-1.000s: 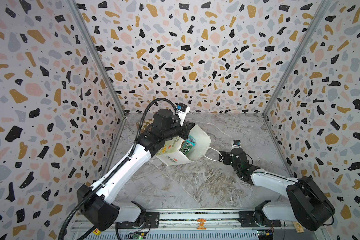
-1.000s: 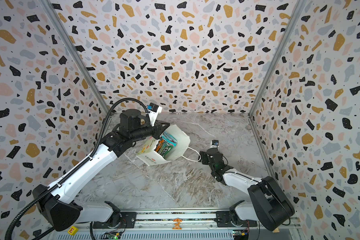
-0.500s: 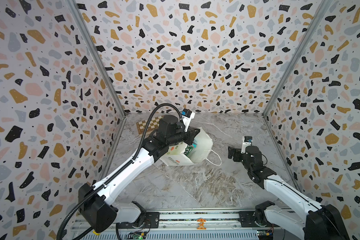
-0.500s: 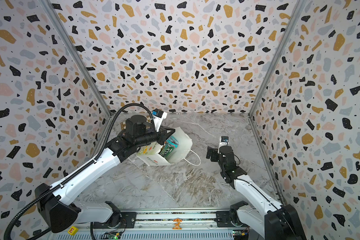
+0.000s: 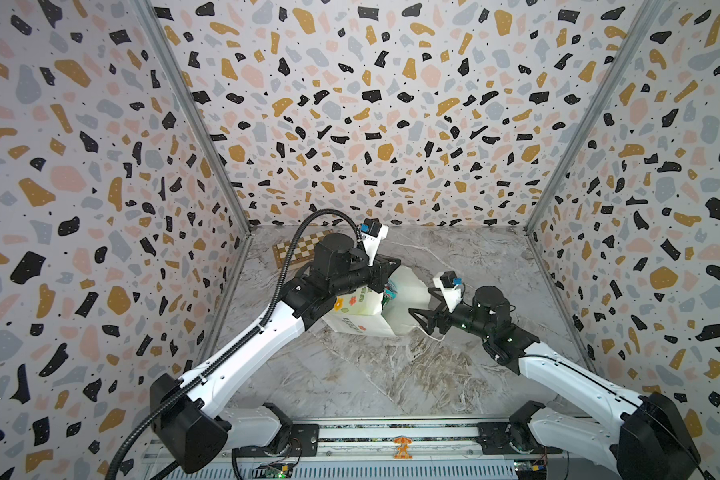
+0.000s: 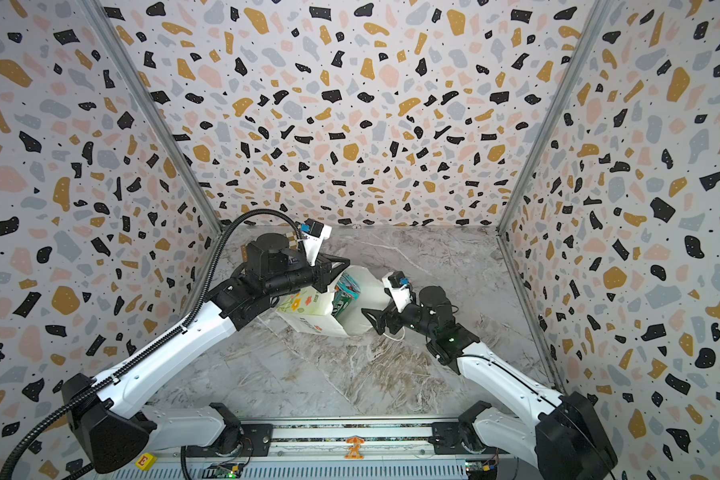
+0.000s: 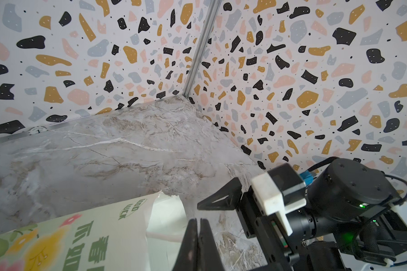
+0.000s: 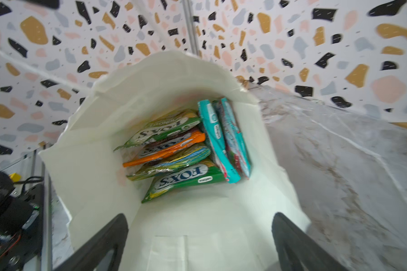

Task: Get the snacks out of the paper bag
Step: 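Hold the tilted bag with the left gripper while the right gripper reaches into its opening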

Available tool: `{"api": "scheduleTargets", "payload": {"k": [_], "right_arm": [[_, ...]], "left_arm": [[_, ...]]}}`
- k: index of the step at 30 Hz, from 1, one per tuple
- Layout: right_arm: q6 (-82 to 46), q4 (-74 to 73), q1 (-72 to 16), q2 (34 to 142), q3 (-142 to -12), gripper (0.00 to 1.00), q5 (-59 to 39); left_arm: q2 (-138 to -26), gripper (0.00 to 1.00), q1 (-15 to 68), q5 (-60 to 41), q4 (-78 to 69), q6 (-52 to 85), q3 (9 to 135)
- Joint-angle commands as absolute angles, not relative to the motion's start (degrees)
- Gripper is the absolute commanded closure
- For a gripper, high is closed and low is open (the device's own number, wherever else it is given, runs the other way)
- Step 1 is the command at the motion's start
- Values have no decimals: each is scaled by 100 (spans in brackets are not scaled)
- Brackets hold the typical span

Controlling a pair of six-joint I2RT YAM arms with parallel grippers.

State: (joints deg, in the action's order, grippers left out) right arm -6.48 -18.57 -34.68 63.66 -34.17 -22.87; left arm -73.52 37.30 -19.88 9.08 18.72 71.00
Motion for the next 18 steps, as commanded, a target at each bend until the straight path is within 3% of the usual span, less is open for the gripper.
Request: {"api": "scheduleTargets", "payload": {"k": [1, 8, 18], "right_arm": [[-260, -1738, -3649, 6621, -3703, 6, -2571], [44, -1325, -3800, 7324, -4085, 20, -2379], [467, -896, -4156, 8137, -4611, 32, -1725]], "left_arm": [[-7159, 100, 3771, -2083, 701, 1855, 7083], [-7094, 100, 3797, -2436, 838, 1737, 7093], [-7027, 100, 3814, -2462, 940, 1661, 7084]]}}
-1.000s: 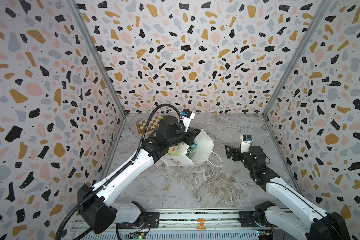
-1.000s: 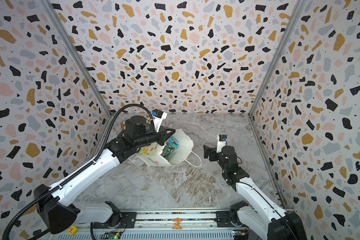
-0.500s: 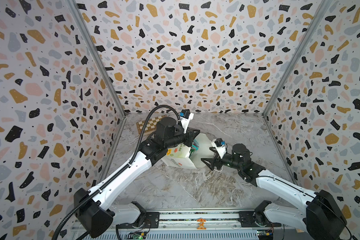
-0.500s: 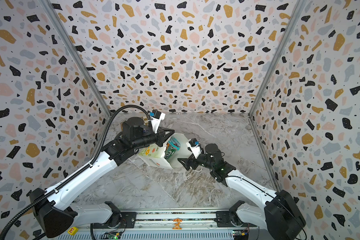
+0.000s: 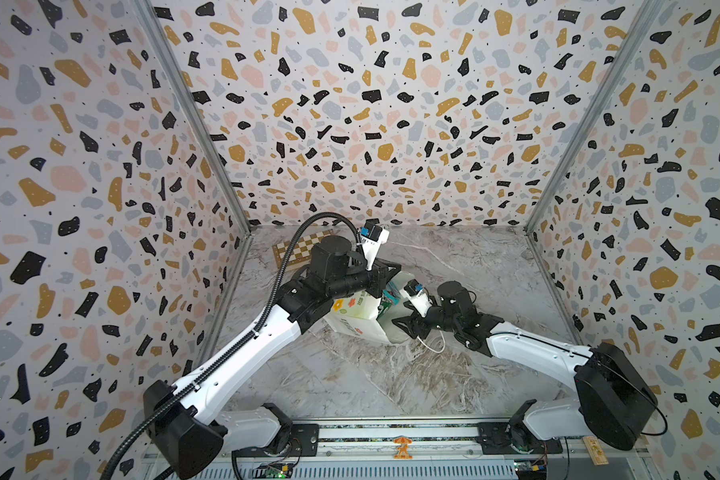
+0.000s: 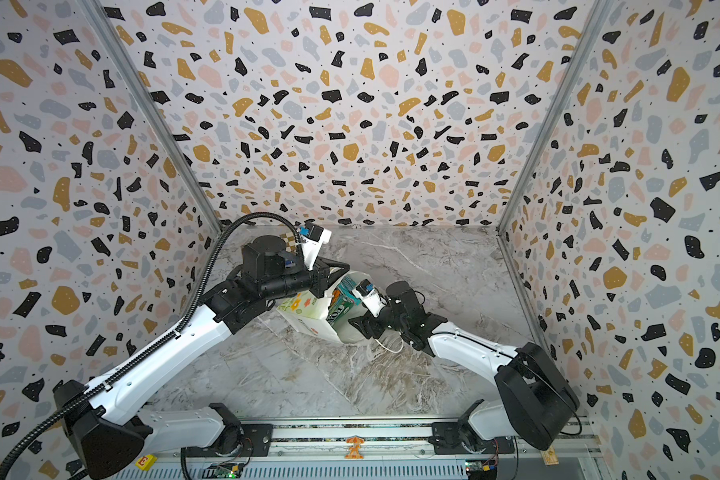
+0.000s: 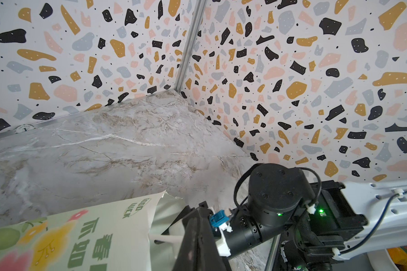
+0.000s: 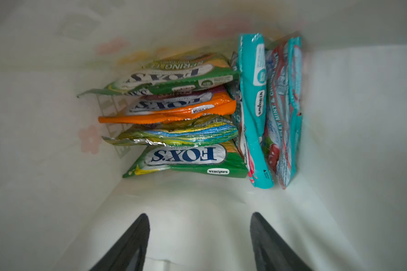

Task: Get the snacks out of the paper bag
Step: 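Hold the tilted bag with the left gripper while the right gripper reaches into its opening, then close the right gripper on the teal Fox's packet inside the bag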

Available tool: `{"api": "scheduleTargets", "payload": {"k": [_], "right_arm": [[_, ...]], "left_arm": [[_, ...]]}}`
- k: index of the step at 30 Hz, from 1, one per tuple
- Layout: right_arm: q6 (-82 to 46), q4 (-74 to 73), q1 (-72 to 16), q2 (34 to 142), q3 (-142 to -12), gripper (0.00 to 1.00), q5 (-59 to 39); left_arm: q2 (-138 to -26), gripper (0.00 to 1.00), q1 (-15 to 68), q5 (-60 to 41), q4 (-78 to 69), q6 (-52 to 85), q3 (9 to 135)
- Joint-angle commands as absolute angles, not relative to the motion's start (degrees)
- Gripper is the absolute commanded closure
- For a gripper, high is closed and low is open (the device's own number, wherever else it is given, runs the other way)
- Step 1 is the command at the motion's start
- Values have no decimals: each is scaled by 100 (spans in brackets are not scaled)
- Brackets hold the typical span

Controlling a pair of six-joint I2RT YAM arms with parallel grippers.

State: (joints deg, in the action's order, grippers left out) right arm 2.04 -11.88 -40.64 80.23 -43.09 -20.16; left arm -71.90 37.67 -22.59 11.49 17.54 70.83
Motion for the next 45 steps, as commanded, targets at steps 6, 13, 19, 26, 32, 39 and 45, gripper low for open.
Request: {"api": "scheduleTargets", "payload": {"k": [6, 13, 19, 26, 32, 39, 45], "right_arm": [[519, -830, -4254, 8564, -4906, 39, -1020], [428, -1297, -4280, 8793, -5000, 48, -495], [637, -1473, -4281, 9024, -5095, 54, -285], [1058, -1380, -4281, 9329, -5320, 60, -161], [1108, -1439, -4287, 9559, -5438, 61, -97], [1186, -1439, -4280, 9782, -5539, 71, -127], [1257, -1380, -4286, 9972, -5690, 72, -167]], "left_arm": [[-7014, 100, 3840, -2479, 975, 1659, 7081], [-7035, 100, 3858, -2471, 1019, 1626, 7095], [-7049, 100, 3876, -2483, 1104, 1578, 7149], [-7084, 100, 3885, -2488, 1151, 1549, 7190], [-7097, 100, 3891, -2498, 1162, 1538, 7196], [-7088, 100, 3898, -2486, 1191, 1526, 7181], [-7066, 100, 3894, -2472, 1204, 1510, 7157]]}}
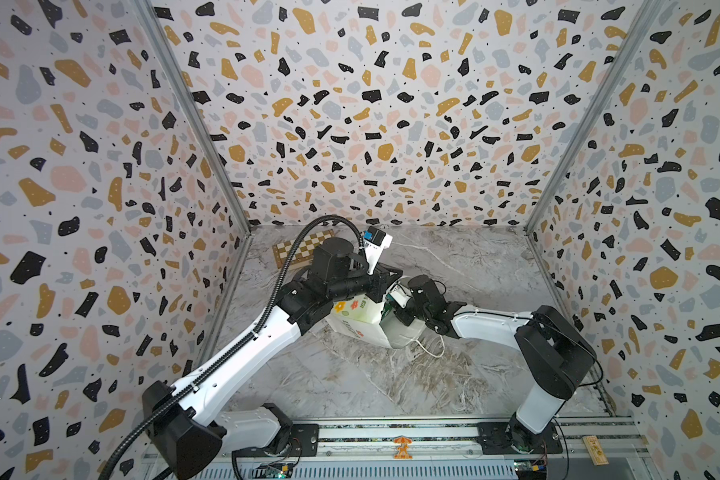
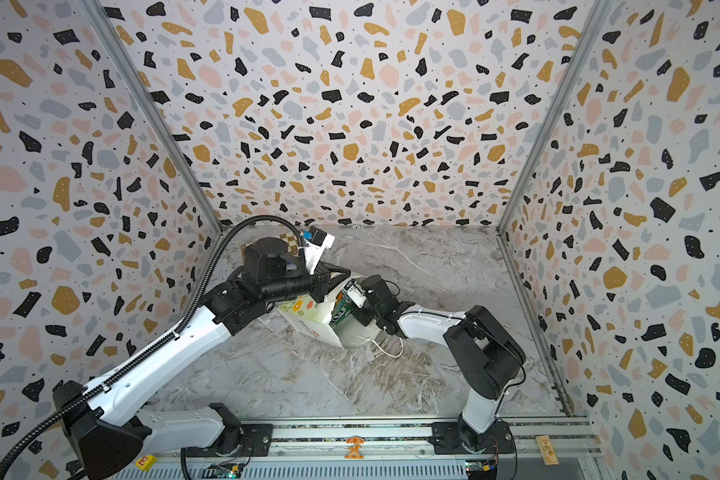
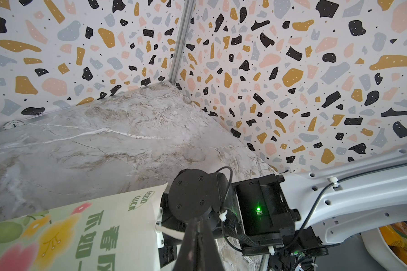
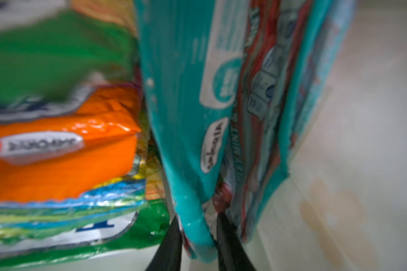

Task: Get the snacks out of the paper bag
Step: 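Close the right gripper on the teal Fox's packet inside the bag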

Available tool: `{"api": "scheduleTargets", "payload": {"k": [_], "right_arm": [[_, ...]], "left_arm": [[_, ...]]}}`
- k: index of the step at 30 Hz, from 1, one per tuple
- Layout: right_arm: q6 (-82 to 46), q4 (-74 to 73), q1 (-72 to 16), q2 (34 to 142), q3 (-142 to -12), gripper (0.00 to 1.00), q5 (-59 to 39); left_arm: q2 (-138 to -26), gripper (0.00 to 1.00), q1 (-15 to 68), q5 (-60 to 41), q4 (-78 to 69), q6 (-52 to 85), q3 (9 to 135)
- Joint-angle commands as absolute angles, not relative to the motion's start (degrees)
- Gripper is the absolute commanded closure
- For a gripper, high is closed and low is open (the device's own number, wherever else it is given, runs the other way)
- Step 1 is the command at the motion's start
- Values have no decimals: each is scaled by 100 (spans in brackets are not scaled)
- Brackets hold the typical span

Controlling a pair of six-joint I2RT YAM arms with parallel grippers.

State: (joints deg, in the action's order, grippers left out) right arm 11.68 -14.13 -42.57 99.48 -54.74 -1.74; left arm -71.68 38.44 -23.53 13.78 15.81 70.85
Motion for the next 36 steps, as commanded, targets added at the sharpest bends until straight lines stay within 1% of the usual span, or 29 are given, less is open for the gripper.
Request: {"api": "scheduleTargets", "payload": {"k": [1, 7, 10, 12, 15, 18, 24, 36], "right_arm": [[1257, -1379, -4280, 10002, -5713, 72, -167], [1279, -1344, -4281, 10160, -5852, 72, -223], [1283, -1335, -4280, 10199, -5901, 82, -359], [1283, -1255, -4280, 10213, -5956, 91, -410], [1250, -1170, -4280, 10164, -5970, 100, -439], [1180, -1172, -4280, 10002, -5882, 100, -526], [977, -1187, -4281, 9542, -5632, 100, -635], [594, -1251, -4267, 8610, -4994, 100, -359]], "left_arm": [[-7054, 100, 3897, -2471, 1211, 1508, 7159], [-7031, 100, 3896, -2469, 1238, 1503, 7150], [-7006, 100, 3900, -2422, 1235, 1507, 7142], [-6990, 100, 3902, -2379, 1239, 1505, 7123], [-6953, 100, 3900, -2280, 1200, 1519, 7090], [-6892, 100, 3894, -2067, 1118, 1575, 7017], [-6873, 100, 3899, -1206, 1125, 1814, 6946], [-6926, 100, 3897, -730, 993, 2136, 6792]]}}
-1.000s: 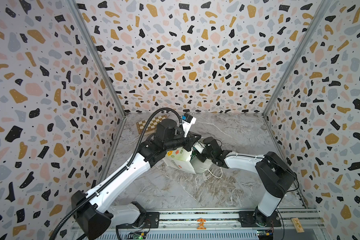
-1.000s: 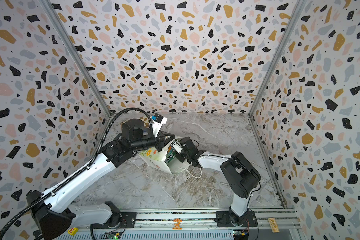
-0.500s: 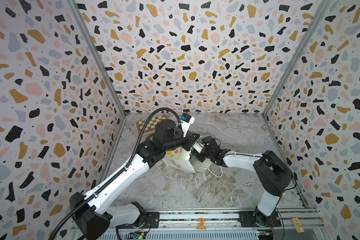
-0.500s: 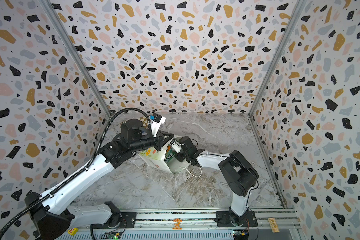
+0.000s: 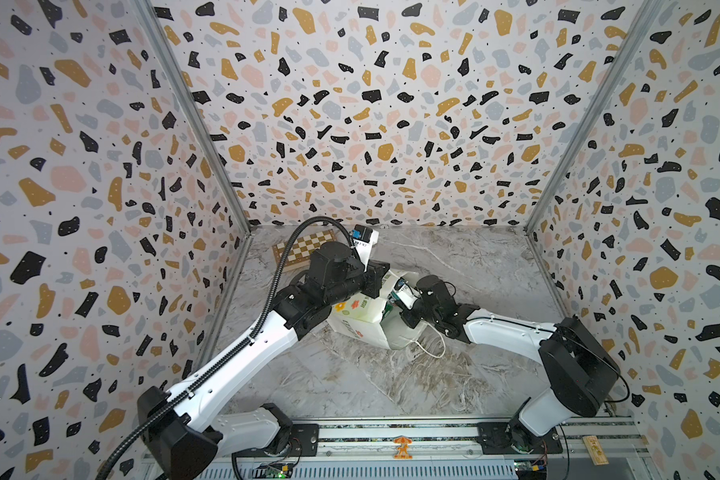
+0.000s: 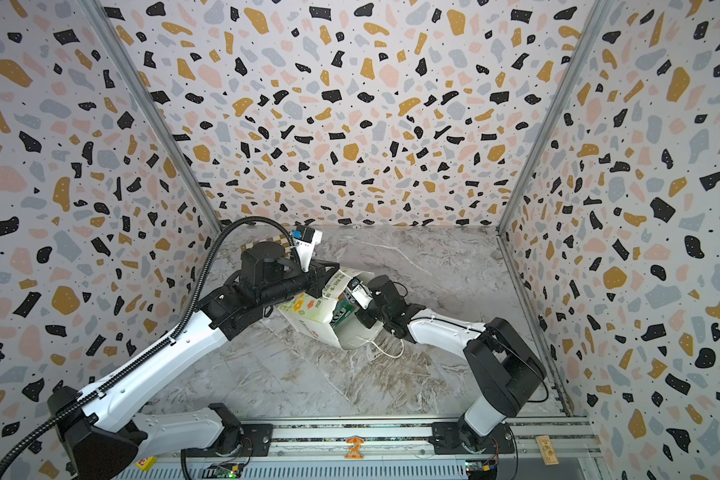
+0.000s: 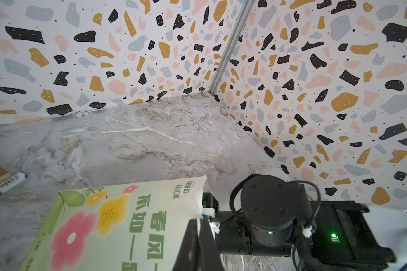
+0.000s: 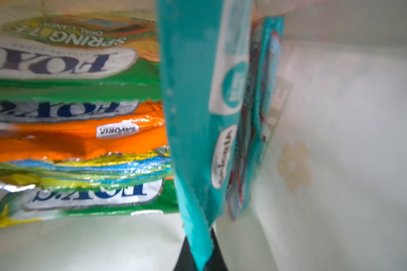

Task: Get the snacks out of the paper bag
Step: 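Close the right gripper on the teal Fox's packet inside the bag, then pull the teal packet out of the bag with the right gripper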

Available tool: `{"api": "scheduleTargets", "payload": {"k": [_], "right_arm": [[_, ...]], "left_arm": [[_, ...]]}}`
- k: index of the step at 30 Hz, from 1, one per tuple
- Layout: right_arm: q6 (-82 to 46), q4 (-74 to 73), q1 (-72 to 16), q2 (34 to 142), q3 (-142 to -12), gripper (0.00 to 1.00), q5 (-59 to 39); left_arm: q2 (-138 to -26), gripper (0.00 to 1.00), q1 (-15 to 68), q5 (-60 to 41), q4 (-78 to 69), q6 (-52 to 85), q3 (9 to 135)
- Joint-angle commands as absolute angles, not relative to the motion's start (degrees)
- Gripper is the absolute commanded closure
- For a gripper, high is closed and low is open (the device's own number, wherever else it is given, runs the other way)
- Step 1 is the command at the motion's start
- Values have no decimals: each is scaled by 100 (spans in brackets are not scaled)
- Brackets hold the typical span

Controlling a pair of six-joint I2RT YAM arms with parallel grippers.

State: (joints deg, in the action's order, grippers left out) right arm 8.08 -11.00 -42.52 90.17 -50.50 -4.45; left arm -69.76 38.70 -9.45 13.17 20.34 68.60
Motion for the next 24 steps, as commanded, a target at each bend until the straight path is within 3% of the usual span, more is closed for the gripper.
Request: {"api": "scheduleTargets", "payload": {"k": [1, 24], "right_arm": [[570, -1246, -4278, 8521, -4946, 100, -337], [345, 306, -4188, 6045, -4702, 100, 285]], "left_arm": [[-6928, 100, 3899, -705, 991, 2144, 6790], [-6897, 100, 3898, -407, 1052, 2065, 6787]]}}
